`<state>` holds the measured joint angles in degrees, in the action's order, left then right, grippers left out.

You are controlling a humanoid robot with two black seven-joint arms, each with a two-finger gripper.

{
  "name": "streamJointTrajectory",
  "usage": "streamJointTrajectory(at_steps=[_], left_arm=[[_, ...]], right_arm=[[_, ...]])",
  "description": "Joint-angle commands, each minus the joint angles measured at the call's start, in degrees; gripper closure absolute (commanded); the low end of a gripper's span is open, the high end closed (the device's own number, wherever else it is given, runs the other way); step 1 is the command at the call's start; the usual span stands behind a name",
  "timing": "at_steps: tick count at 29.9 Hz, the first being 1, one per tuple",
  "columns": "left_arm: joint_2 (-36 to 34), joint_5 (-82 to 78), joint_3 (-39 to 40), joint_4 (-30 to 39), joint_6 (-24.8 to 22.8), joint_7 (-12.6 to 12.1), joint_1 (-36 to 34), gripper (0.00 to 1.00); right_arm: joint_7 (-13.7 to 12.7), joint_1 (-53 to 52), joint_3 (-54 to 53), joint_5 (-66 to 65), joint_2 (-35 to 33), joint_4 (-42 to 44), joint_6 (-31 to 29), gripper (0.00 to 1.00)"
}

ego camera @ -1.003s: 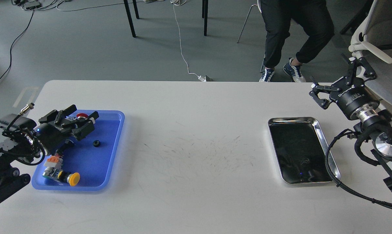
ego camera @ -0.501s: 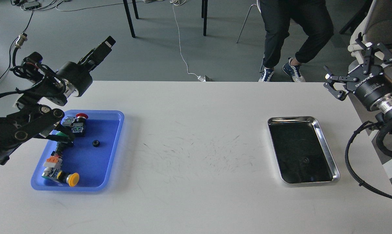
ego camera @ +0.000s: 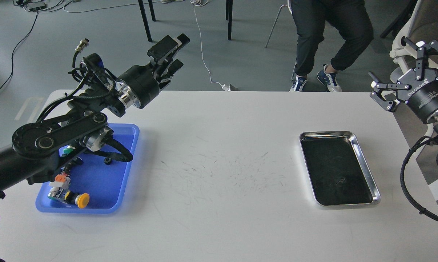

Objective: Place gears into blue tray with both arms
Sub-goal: 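Lift the left gripper up out of the blue tray, then reach the right gripper into the metal tray and grasp another black part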

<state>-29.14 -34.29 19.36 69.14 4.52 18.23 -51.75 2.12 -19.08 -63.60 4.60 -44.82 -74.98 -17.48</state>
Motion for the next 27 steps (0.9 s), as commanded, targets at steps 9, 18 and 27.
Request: streamJointTrajectory(at_steps=[9,18,27], left_arm=[[4.7,15.82,8.32,-9.8,-2.05,-5.83,0.6,0.04],[6.46,21.45,11.04,-17.72,-3.99,-6.98,1.92,0.04],[5.85,22.34,11.14,-19.4,-4.69,-6.1,3.24,0.03]], right_arm=[[-0.63,9.94,-3.12,-2.65,-15.36,-14.3,-0.27,0.03],[-1.5,9.16,3.04,-36.91,-31.29,-24.51,-1.23,0.02],[-4.85,8.1,8.65,-77.18,-29.81,-24.34,-10.52,0.02]])
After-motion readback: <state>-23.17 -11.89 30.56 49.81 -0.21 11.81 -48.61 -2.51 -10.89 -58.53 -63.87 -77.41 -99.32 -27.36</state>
